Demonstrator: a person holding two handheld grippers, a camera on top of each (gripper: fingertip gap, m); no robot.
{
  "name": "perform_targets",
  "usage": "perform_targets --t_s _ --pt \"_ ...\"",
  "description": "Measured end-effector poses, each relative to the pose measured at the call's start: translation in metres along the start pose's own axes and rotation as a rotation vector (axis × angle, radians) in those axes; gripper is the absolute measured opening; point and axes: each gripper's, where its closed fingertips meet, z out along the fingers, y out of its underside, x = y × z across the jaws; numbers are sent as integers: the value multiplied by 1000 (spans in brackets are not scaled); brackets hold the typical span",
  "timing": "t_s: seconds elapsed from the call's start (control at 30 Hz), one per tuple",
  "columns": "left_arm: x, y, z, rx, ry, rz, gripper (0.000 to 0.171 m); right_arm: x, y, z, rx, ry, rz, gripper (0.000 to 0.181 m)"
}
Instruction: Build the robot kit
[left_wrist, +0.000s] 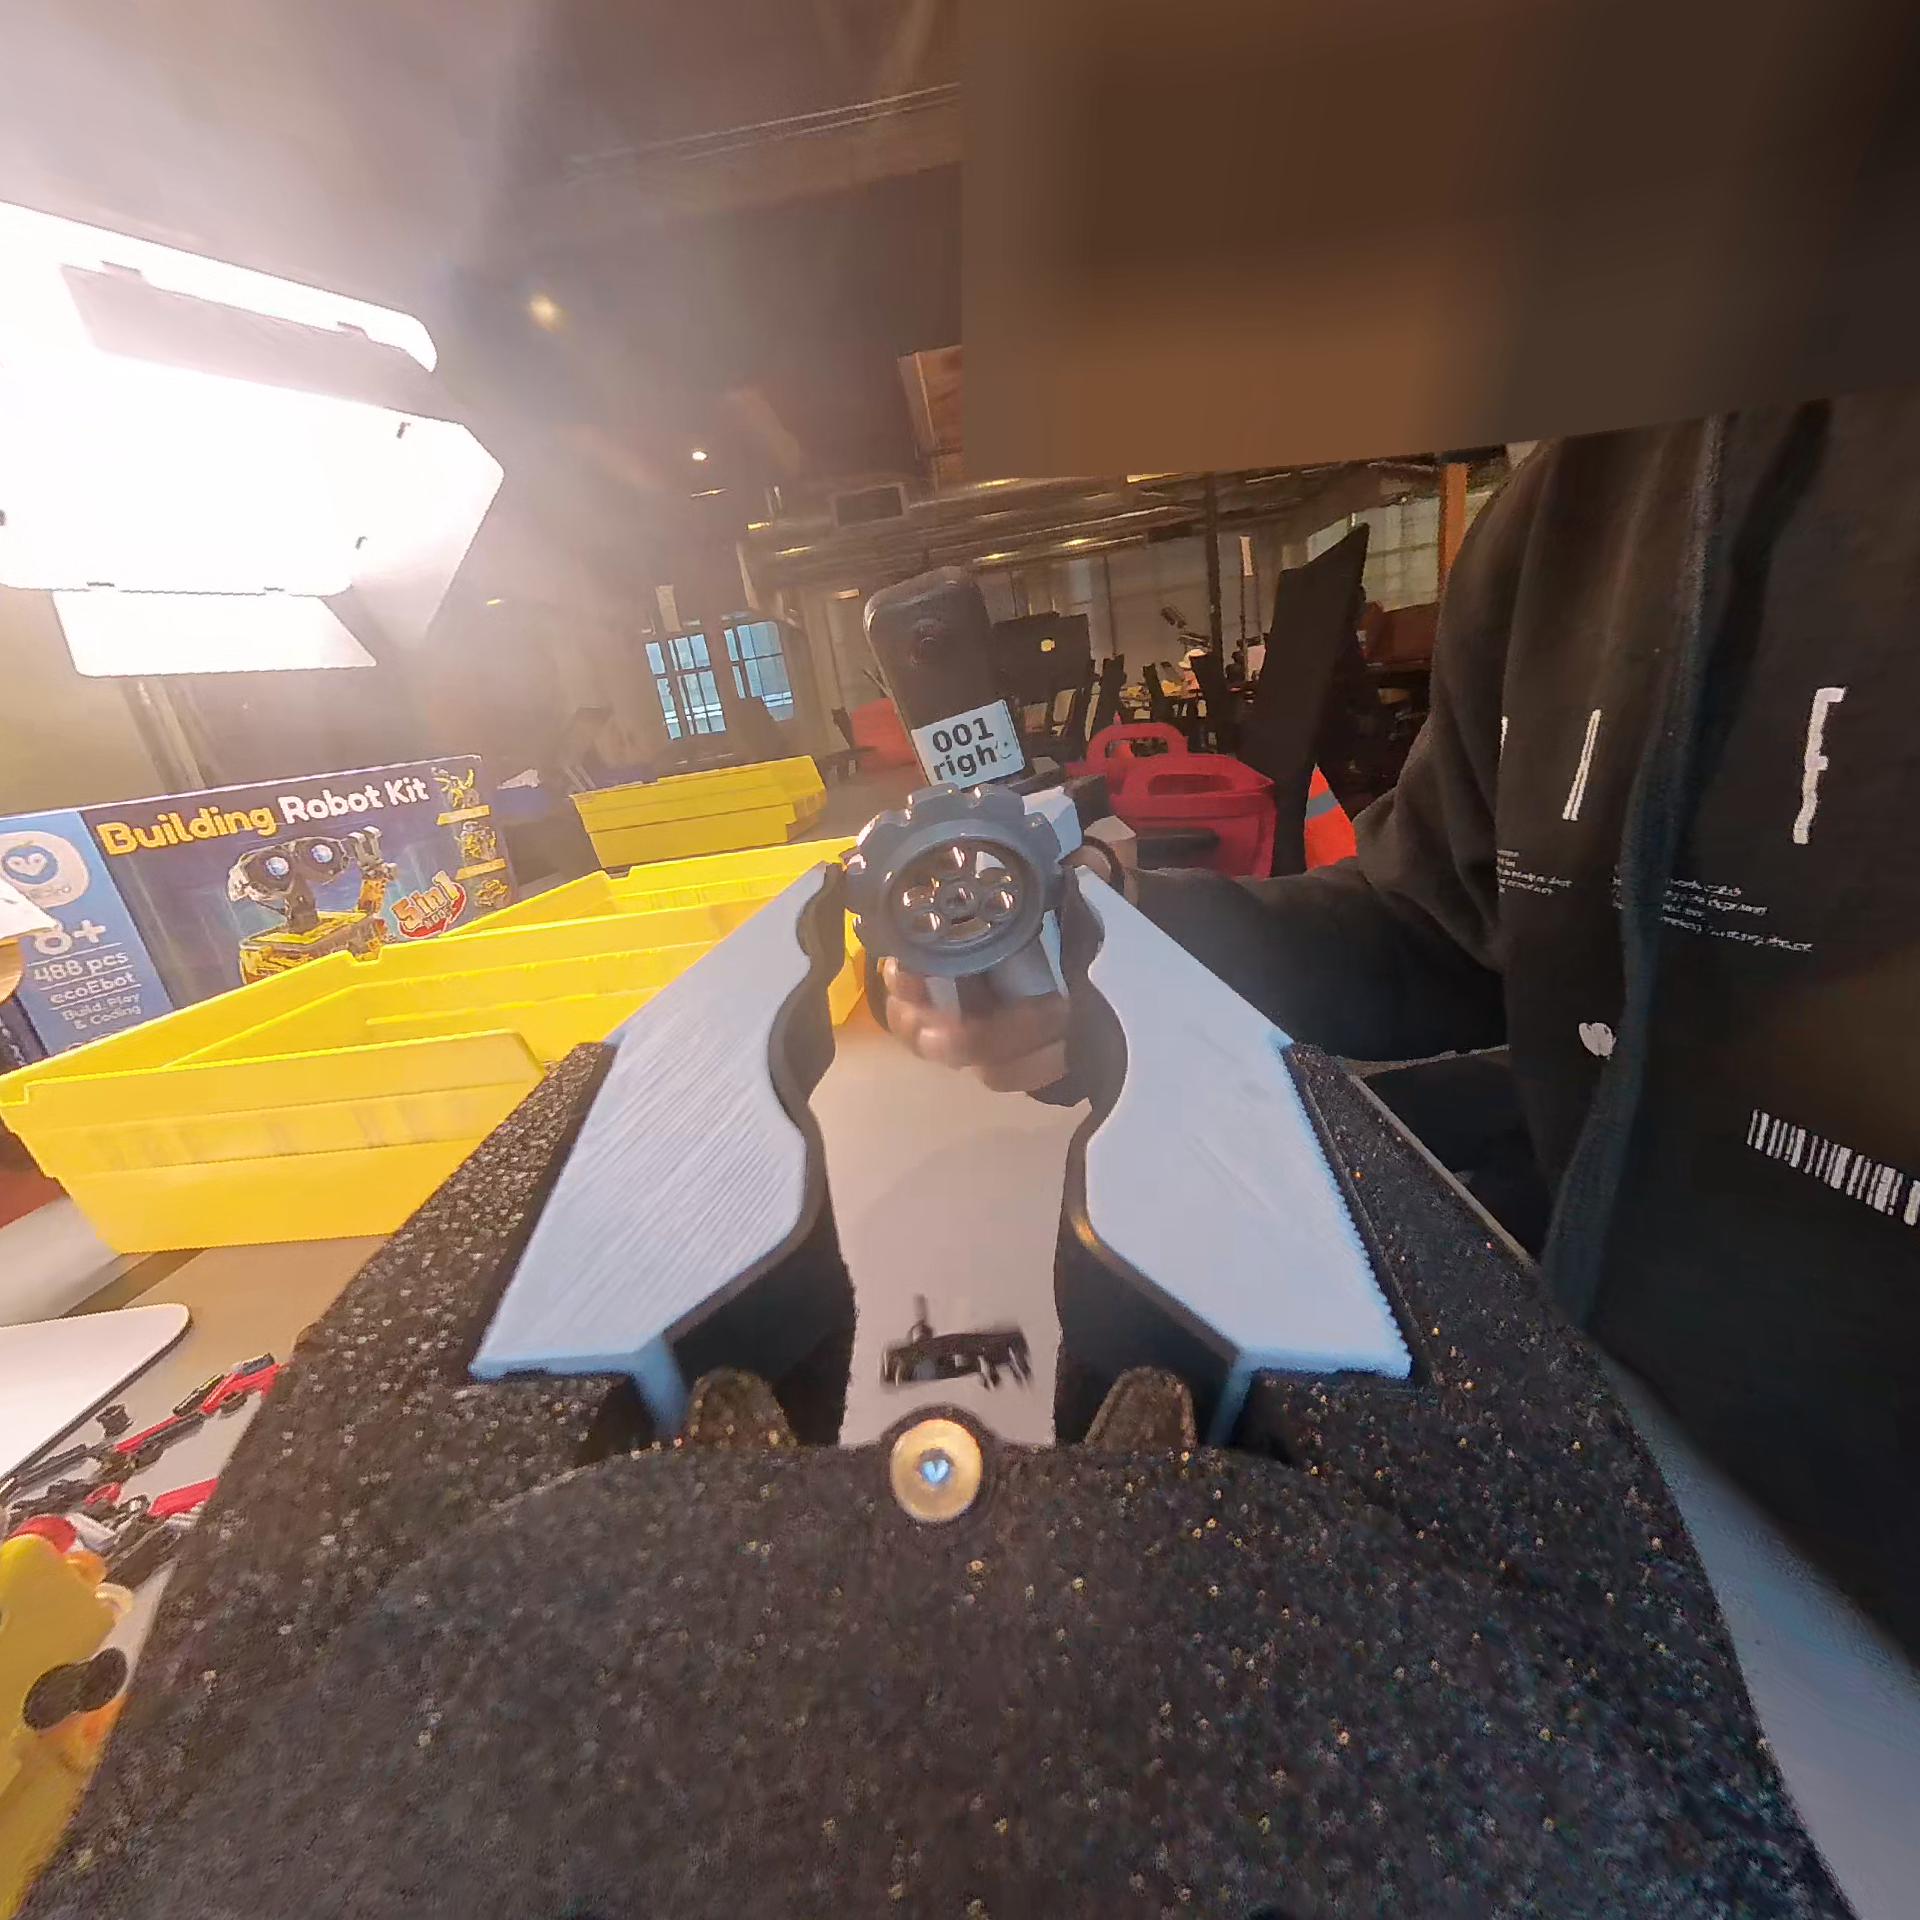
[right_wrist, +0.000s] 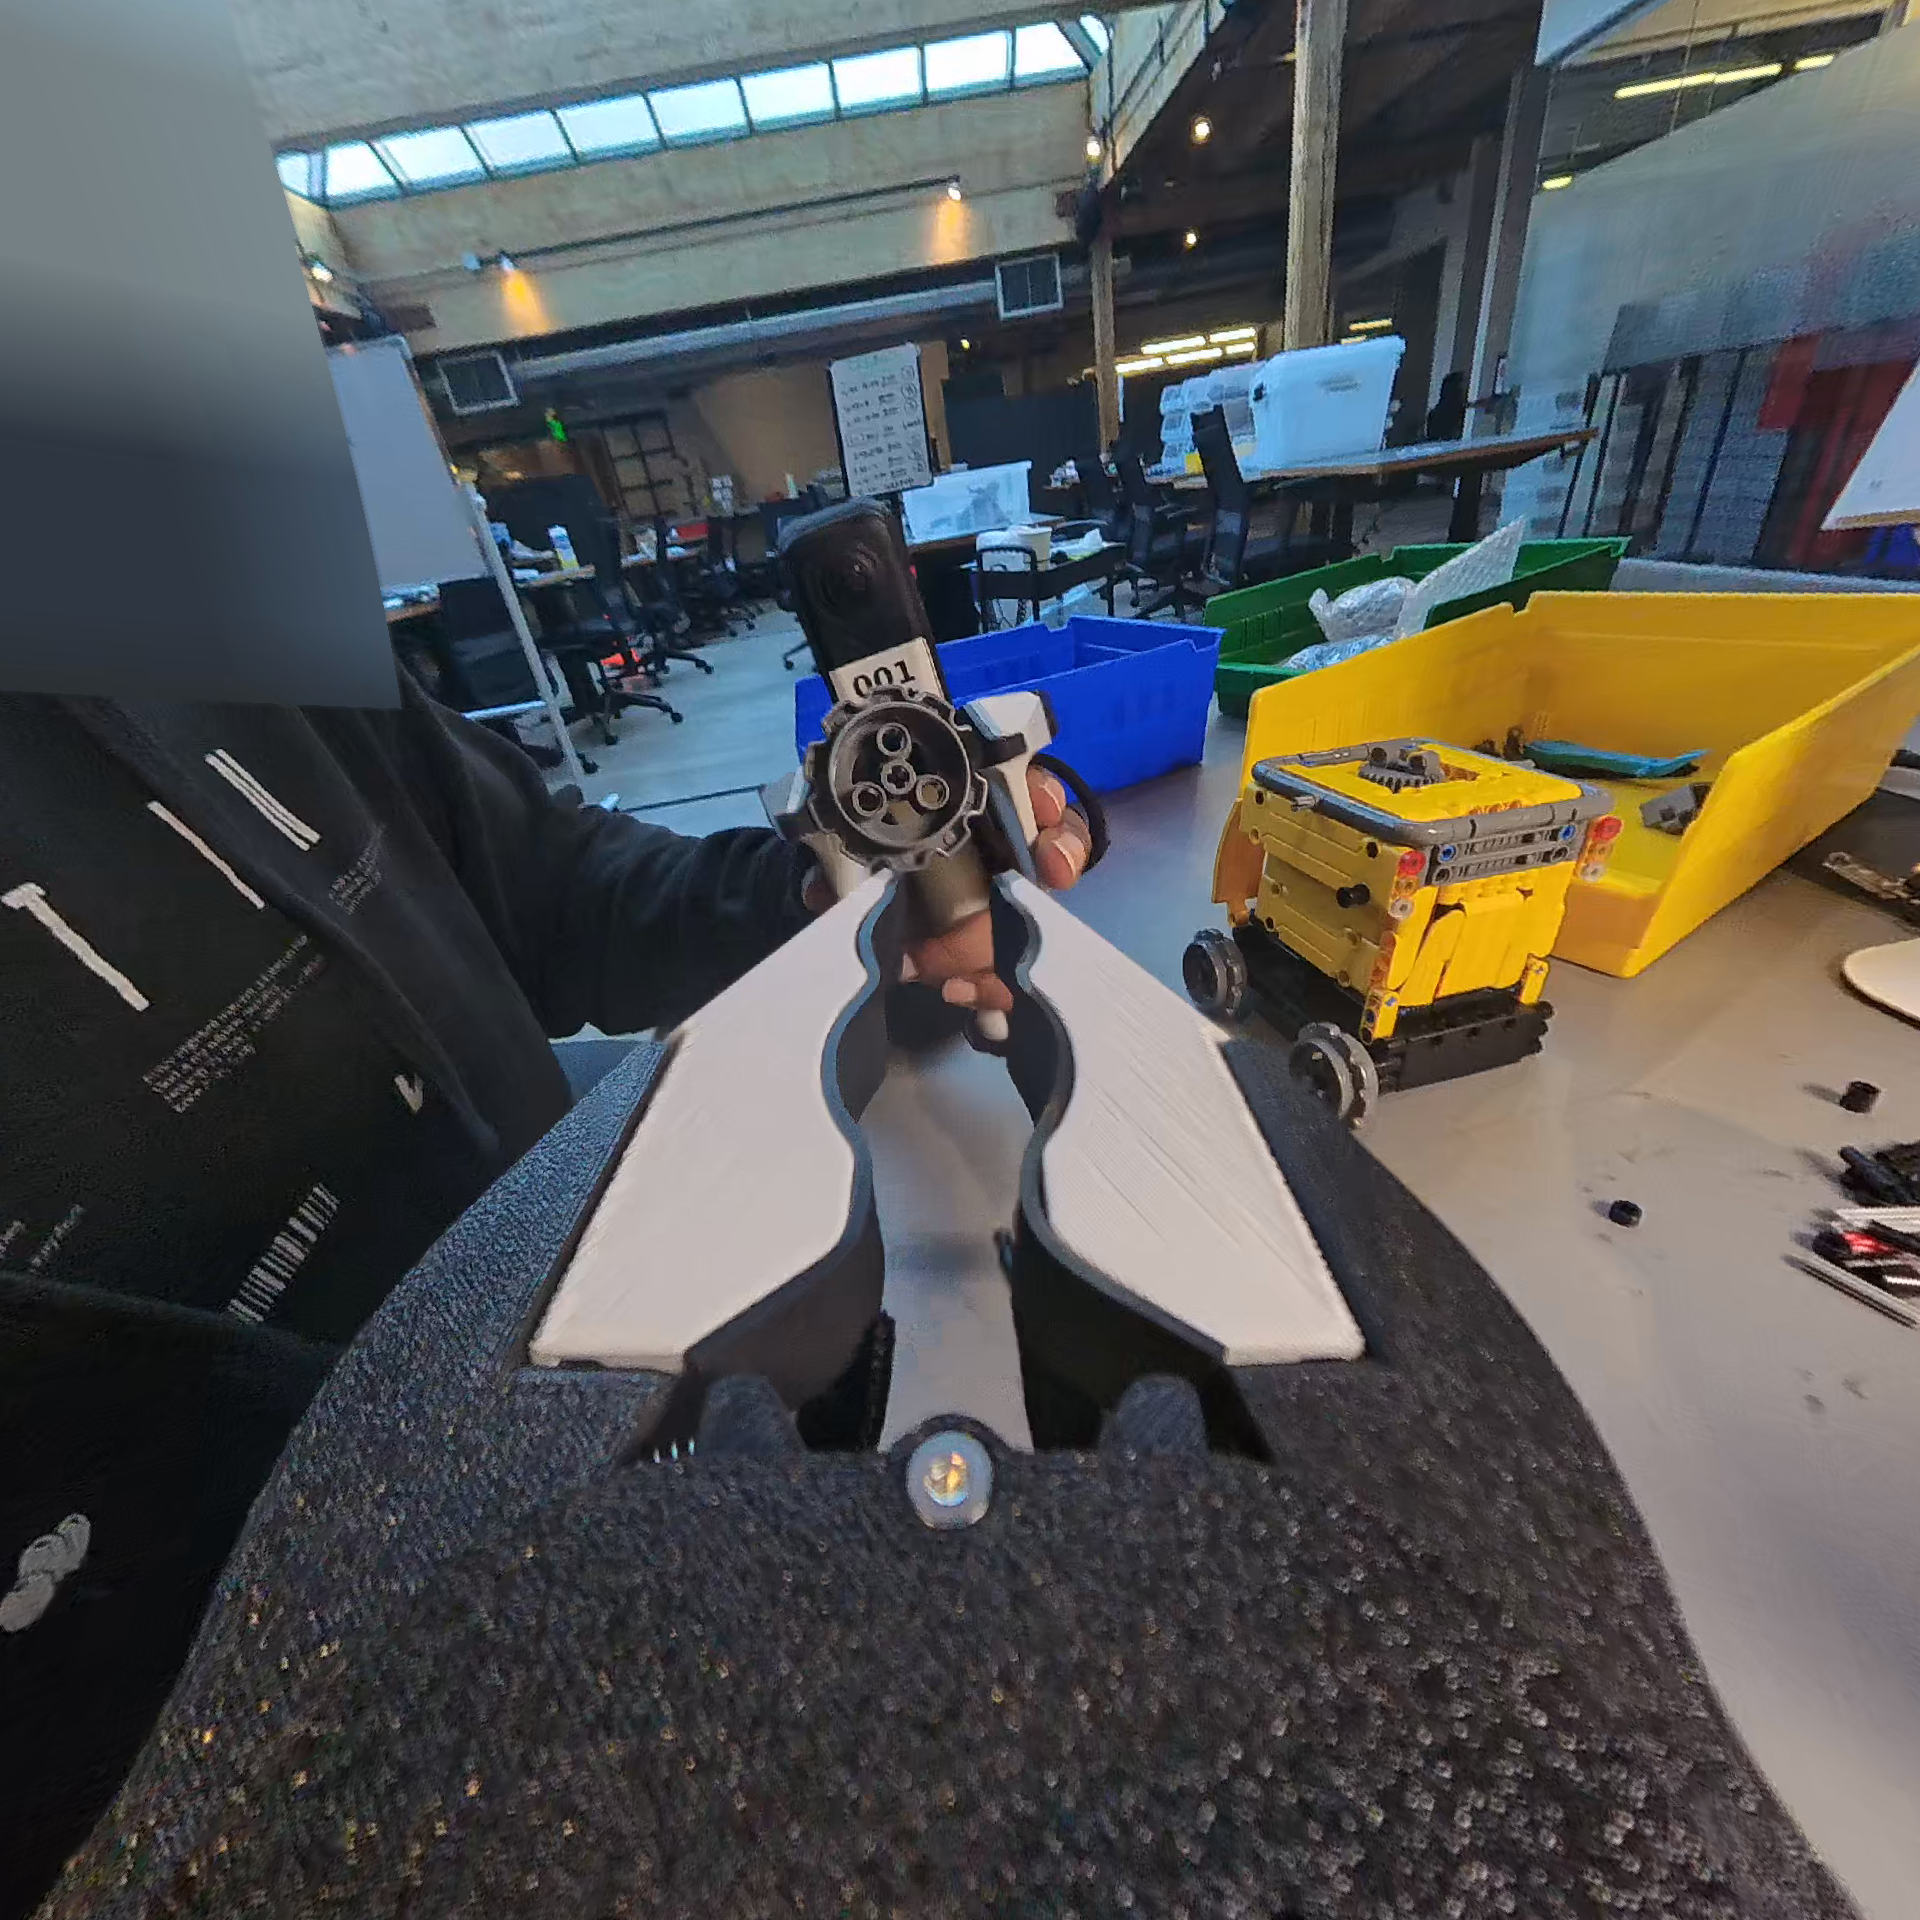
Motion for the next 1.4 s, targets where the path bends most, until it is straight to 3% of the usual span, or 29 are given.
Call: perform_targets --t_s 0.17,0.33,0.53,0.73,0.87,1.03,1.17,1.27,1.4 --pt "-5 1 -3 -10 -19 -10 39 14 -1 -12 -18 55 -21 18" --pt "-3 4 1 -17 -12 -6 39 -2 -2 -2 19 -21 36 21" --pt "-1 10 2 -60 -16 48 39 -10 9 21 -26 -89 243 60" --pt "-2 25 3 -165 -47 166 39 -6 13 28 -74 -74 337 41" --pt "-3 33 2 -223 -55 192 39 -1 19 25 -172 -17 196 40" --pt "-4 32 -7 -221 -15 -1 37 5 30 13 -331 33 -102 40" --pt "-9 27 -10 -210 12 -230 48 2 73 5 -578 5 -266 41" --pt "-10 40 -14 -304 -2 -179 43 -3 117 5 -741 -41 -231 41" --pt "-16 66 -24 -476 -49 -126 35 6 147 9 -832 -19 -147 41"
